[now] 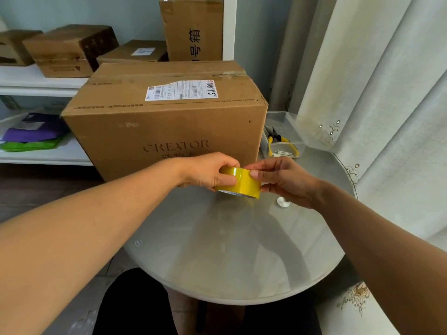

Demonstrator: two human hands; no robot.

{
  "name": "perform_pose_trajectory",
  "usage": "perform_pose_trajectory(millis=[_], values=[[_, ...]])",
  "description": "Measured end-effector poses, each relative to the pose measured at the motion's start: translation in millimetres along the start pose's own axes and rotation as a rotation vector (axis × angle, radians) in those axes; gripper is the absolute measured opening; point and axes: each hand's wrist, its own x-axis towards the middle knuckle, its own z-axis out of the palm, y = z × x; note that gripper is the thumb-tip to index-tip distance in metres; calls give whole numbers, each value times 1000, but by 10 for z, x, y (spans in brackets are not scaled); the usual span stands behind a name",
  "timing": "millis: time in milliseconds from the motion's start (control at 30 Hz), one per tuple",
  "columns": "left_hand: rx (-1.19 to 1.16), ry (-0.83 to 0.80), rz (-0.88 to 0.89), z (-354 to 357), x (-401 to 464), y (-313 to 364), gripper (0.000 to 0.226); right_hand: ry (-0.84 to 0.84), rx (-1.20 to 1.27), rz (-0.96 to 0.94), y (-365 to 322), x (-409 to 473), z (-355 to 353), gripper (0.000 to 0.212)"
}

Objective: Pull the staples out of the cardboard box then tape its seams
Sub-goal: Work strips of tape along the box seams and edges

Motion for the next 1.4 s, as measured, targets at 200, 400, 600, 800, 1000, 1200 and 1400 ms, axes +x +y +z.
perform_pose_trajectory(millis=[200, 400, 600, 800, 1000, 1200, 1400], values=[[-4, -13, 0, 1, -13, 11, 6, -12, 20, -4, 15, -10, -3, 17], [-2, -36, -9, -19, -14, 3, 7, -12, 37, -14, 18, -10, -2, 18], [-16, -4, -20, -14, -8, 2, 8, -11, 60, -18, 24, 6, -10, 18], [-10, -25, -21, -11, -15, 5, 10, -24, 63, -13, 19, -6, -12, 19], [-57, -94, -55, -68, -50, -1, 12, -18, 21, -15, 8, -2, -27, 19], [-138, -74, -76, -69, -41, -12, 16, -3, -23, -2, -45, -15, -24, 18], [-163, -42, -81, -31, -44, -20, 7, 31, -99, 5, -66, 4, -4, 16]])
